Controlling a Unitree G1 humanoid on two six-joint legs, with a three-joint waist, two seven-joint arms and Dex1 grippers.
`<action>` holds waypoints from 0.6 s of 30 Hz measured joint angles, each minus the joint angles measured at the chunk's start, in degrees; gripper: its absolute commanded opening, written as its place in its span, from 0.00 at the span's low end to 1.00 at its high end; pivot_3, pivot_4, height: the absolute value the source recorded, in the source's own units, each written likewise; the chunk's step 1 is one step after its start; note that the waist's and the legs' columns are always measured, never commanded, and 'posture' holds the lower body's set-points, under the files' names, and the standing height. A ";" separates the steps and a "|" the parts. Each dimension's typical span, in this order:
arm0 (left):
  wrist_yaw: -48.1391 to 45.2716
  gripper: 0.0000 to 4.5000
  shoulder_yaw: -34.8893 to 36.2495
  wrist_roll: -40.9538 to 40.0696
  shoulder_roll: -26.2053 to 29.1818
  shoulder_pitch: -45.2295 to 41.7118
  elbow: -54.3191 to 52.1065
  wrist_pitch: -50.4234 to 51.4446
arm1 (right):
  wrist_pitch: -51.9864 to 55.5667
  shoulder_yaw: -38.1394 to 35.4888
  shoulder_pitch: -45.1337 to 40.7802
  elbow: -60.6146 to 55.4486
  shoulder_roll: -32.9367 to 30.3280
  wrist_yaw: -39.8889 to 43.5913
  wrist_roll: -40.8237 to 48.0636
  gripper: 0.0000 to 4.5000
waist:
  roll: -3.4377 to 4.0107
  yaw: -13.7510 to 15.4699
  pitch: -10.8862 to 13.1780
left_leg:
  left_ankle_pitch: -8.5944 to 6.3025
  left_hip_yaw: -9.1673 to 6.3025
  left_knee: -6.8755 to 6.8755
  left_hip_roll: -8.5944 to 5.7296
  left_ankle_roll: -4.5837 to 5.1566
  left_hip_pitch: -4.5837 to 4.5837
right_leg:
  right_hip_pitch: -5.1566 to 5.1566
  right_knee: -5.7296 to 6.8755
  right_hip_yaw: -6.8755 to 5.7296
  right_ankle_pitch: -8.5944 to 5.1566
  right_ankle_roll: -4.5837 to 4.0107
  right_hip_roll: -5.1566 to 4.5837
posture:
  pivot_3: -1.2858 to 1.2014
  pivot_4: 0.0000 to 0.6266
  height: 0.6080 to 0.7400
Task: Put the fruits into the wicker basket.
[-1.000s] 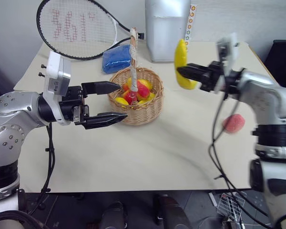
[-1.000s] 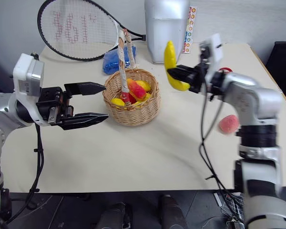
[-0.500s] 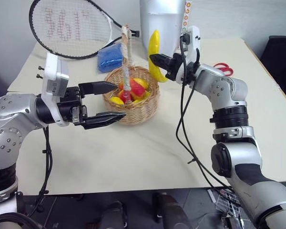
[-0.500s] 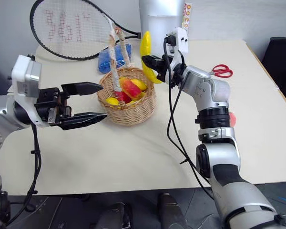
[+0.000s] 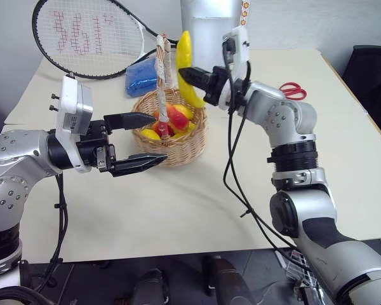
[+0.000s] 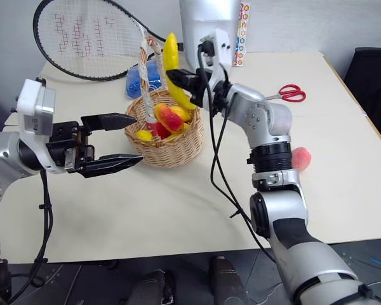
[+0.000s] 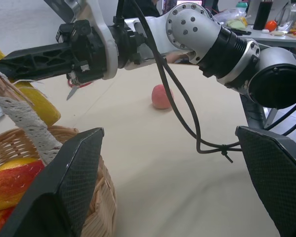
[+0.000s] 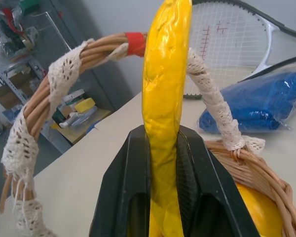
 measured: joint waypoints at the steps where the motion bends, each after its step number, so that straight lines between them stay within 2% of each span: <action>1: 0.00 1.00 -0.01 0.04 0.00 0.00 0.00 -0.10 | -0.05 0.59 0.17 0.28 0.38 0.05 -0.37 0.07 | 0.00 -0.03 0.00 | 0.00 -0.01 0.00 0.00 0.00 0.00 | 0.00 0.00 0.00 0.00 0.00 0.00 | 0.52 0.24 1.00; 2: 0.00 1.00 -0.01 0.09 0.00 -0.01 0.00 -0.17 | -0.37 1.46 0.32 0.45 0.52 0.12 -1.17 0.07 | 0.00 -0.05 0.00 | 0.00 -0.01 0.00 0.00 0.00 0.00 | 0.00 0.00 0.00 0.00 0.00 0.00 | 0.52 0.24 1.00; 9: 0.04 1.00 -0.53 0.64 -0.01 -0.43 0.02 -0.54 | -0.73 4.53 1.84 2.55 1.39 1.05 -5.20 0.60 | 0.00 -0.41 0.00 | 0.00 -0.04 0.00 -0.03 0.00 -0.03 | -0.01 0.00 0.02 0.00 0.00 0.00 | 0.52 0.24 1.00; 12: 0.02 1.00 -0.81 0.66 -0.07 -0.80 0.07 -0.77 | 0.74 4.55 2.25 -0.74 -0.50 2.40 -4.73 0.82 | 0.01 -0.43 0.00 | 0.00 -0.11 0.00 -0.05 0.01 -0.10 | -0.03 -0.01 0.01 0.00 0.00 -0.01 | 0.52 0.24 1.00; 18: -0.14 1.00 -1.85 1.15 -0.71 -2.09 0.93 -1.37 | 8.53 0.06 4.78 -12.75 -7.95 3.70 0.21 0.82 | 0.00 -0.06 0.00 | -0.01 -0.13 0.01 -0.09 0.04 -0.09 | 0.00 -0.05 0.00 0.00 0.00 -0.02 | 0.52 0.24 1.00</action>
